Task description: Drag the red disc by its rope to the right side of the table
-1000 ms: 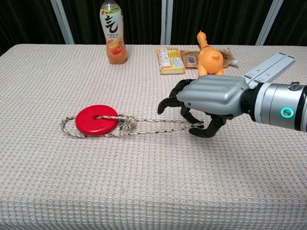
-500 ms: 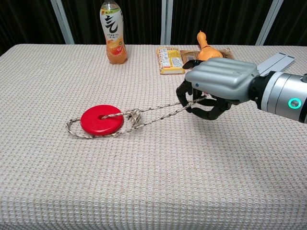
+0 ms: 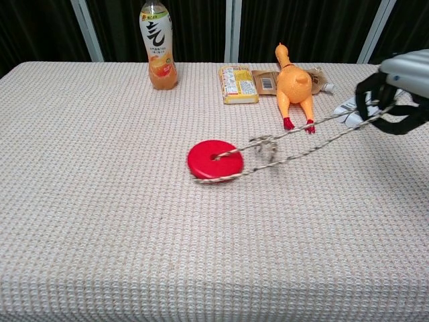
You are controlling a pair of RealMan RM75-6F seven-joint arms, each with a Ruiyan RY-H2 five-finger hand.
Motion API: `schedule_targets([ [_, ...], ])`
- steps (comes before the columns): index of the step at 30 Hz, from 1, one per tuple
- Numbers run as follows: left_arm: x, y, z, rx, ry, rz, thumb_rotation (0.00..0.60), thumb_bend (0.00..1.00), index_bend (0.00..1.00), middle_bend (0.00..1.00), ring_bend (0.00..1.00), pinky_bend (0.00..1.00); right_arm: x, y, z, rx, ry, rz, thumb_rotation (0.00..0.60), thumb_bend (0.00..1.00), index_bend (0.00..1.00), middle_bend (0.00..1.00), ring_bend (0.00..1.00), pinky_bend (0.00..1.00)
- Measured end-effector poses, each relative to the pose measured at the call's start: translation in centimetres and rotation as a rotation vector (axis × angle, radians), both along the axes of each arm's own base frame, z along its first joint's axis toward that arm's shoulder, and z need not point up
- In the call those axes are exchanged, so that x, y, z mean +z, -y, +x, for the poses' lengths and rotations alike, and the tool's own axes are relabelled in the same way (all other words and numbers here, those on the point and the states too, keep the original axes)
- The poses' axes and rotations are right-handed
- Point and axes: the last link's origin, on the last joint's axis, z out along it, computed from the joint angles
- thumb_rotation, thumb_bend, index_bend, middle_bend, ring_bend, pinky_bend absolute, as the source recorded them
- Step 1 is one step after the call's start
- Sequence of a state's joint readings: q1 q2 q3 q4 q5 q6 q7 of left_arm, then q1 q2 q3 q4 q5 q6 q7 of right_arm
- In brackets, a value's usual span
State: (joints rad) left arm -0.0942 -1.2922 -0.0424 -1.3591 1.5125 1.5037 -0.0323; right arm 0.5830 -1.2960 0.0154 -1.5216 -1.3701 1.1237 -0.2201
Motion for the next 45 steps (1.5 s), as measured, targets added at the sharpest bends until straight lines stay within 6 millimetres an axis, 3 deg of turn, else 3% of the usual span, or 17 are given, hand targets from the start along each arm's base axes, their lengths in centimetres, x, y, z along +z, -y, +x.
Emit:
schedule_targets([
  [9,-0.3,-0.1,0.5,-0.008,-0.011,-0.014,0.600,0.02,0.19,0.17,0.12,0.15,6.0,-1.9,-8.2,-0.223,0.037,-0.154,0.600,0.55,0.98,0.95,0.39,0.00],
  [15,-0.4,-0.2,0.8,-0.009,-0.016,-0.019,0.600,0.02,0.19,0.17,0.12,0.15,9.4,-3.1,-12.1,-0.321,0.038,-0.239,0.600,0.55,0.99,0.95,0.39,0.00],
  [25,-0.5,-0.4,1.1,-0.016,-0.015,-0.020,0.600,0.02,0.19,0.17,0.12,0.15,12.4,-4.4,-15.0,-0.390,0.029,-0.327,0.600,0.56,1.00,0.95,0.39,0.00],
  [30,-0.5,-0.3,1.1,-0.018,-0.011,-0.019,0.600,0.02,0.19,0.17,0.12,0.15,13.2,-3.9,-15.0,-0.393,0.035,-0.363,0.600,0.57,1.00,0.95,0.39,0.00],
  [35,-0.6,-0.5,1.1,-0.019,-0.006,-0.025,0.600,0.02,0.19,0.17,0.12,0.15,12.1,-3.3,-13.8,-0.366,0.047,-0.325,0.600,0.57,1.00,0.95,0.39,0.00],
  [38,-0.7,-0.5,1.2,-0.022,-0.007,-0.028,0.600,0.02,0.19,0.17,0.12,0.15,10.6,-2.3,-11.7,-0.304,0.067,-0.282,0.600,0.57,1.00,0.95,0.39,0.00],
  [41,-0.6,-0.5,1.3,-0.025,-0.010,-0.026,0.600,0.02,0.19,0.17,0.12,0.15,9.1,-0.8,-8.3,-0.207,0.083,-0.244,0.600,0.57,1.00,0.95,0.39,0.00],
  [45,-0.5,-0.5,1.2,-0.020,-0.007,-0.019,0.600,0.02,0.19,0.17,0.12,0.15,6.9,1.5,-2.5,-0.060,0.116,-0.200,0.600,0.57,1.00,0.95,0.39,0.00],
])
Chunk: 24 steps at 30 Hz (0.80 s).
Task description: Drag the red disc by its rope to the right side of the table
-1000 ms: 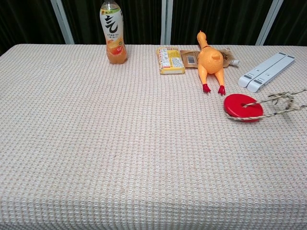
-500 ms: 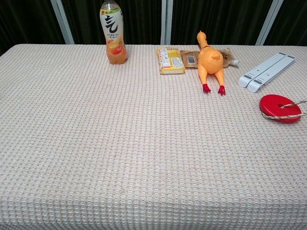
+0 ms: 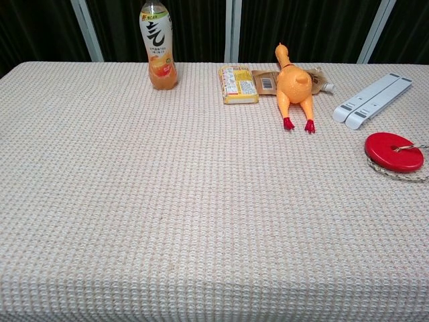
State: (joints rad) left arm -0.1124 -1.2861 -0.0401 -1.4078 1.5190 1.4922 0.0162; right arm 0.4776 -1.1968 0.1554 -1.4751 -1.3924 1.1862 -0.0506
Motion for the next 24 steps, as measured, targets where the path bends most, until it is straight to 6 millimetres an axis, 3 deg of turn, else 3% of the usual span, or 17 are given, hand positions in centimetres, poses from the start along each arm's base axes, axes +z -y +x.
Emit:
schedule_targets([
  [2,0.0,0.0,-0.1,0.004,0.000,0.000,0.600,0.02,0.19,0.17,0.12,0.15,-0.9,0.7,2.0,0.044,-0.004,0.013,0.600,0.52,0.94,0.93,0.37,0.00],
  [3,0.0,0.1,-0.2,0.005,0.001,-0.001,0.600,0.02,0.19,0.17,0.12,0.15,-1.6,1.0,3.1,0.063,-0.011,0.029,0.600,0.44,0.81,0.83,0.31,0.00],
  [5,0.1,0.1,-0.3,0.006,0.001,0.001,0.600,0.02,0.19,0.17,0.12,0.15,-2.4,1.2,3.9,0.064,-0.023,0.068,0.600,0.26,0.40,0.47,0.12,0.00],
  [6,0.1,0.1,-0.4,0.007,0.002,0.002,0.600,0.02,0.19,0.17,0.12,0.15,-3.0,1.3,4.2,0.054,-0.030,0.102,0.600,0.16,0.19,0.25,0.04,0.00],
  [8,0.3,0.1,-0.5,0.007,0.006,0.006,0.600,0.02,0.19,0.17,0.12,0.15,-3.6,1.3,4.4,0.028,-0.047,0.153,0.600,0.02,0.00,0.02,0.00,0.00],
  [16,0.2,0.1,-0.6,-0.002,0.013,0.014,0.600,0.02,0.19,0.17,0.12,0.15,-4.6,0.4,4.3,-0.005,-0.045,0.184,0.600,0.00,0.00,0.00,0.00,0.00],
  [20,0.2,0.1,-0.5,-0.005,0.012,0.013,0.600,0.02,0.19,0.17,0.12,0.15,-3.8,-0.8,4.3,0.070,0.046,0.125,0.600,0.00,0.00,0.00,0.00,0.00],
  [24,0.3,0.0,-0.2,-0.011,0.016,0.020,0.600,0.02,0.19,0.17,0.12,0.15,-2.4,-3.4,2.9,0.123,0.103,0.050,0.600,0.03,0.00,0.00,0.00,0.00],
])
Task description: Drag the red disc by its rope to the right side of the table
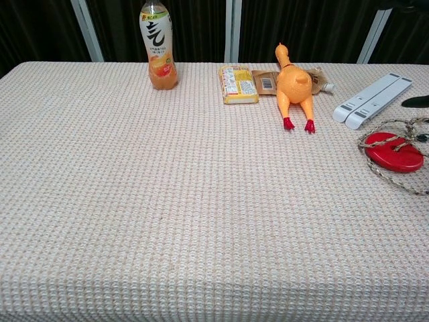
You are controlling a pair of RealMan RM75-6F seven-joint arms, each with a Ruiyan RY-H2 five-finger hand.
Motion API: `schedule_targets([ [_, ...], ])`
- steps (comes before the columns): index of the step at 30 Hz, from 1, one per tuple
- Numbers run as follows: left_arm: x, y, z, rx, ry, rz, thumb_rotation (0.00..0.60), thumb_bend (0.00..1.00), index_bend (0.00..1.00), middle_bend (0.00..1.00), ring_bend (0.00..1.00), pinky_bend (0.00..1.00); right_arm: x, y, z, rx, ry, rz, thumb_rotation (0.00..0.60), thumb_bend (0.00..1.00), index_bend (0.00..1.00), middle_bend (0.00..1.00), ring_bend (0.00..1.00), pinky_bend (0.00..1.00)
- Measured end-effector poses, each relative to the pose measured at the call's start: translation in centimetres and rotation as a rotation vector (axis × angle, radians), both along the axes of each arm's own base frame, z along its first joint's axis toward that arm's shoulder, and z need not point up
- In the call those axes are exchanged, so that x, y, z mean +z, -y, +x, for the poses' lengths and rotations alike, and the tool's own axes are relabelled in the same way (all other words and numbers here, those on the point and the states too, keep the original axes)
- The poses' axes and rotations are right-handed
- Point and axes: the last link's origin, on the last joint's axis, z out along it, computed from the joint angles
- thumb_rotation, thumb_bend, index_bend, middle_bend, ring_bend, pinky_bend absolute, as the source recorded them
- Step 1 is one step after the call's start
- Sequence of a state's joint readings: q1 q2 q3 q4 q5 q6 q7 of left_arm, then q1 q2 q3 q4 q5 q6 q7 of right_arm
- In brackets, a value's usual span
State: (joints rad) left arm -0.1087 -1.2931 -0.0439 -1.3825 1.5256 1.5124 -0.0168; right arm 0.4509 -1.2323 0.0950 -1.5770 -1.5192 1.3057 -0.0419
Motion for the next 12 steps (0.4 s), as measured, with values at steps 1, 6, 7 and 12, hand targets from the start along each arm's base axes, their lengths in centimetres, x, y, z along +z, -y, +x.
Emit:
schedule_targets([
  [1,0.0,0.0,0.1,-0.001,0.001,0.001,0.600,0.02,0.19,0.17,0.12,0.15,0.3,-0.8,-0.6,-0.003,0.001,-0.020,0.600,0.04,0.00,0.00,0.00,0.00],
  [6,0.0,-0.1,0.4,-0.011,0.004,-0.003,0.600,0.02,0.19,0.17,0.12,0.15,1.4,-5.8,-5.2,-0.110,-0.046,-0.127,0.600,0.05,0.00,0.00,0.00,0.00],
  [7,-0.1,-0.1,0.4,-0.012,0.003,-0.005,0.600,0.02,0.19,0.17,0.11,0.15,1.5,-6.7,-6.0,-0.140,-0.054,-0.137,0.600,0.05,0.00,0.00,0.00,0.00],
  [12,0.0,0.0,0.5,-0.020,-0.008,0.003,0.600,0.02,0.19,0.17,0.11,0.15,1.7,-9.8,-9.3,-0.297,-0.108,-0.172,0.600,0.05,0.00,0.00,0.00,0.00],
])
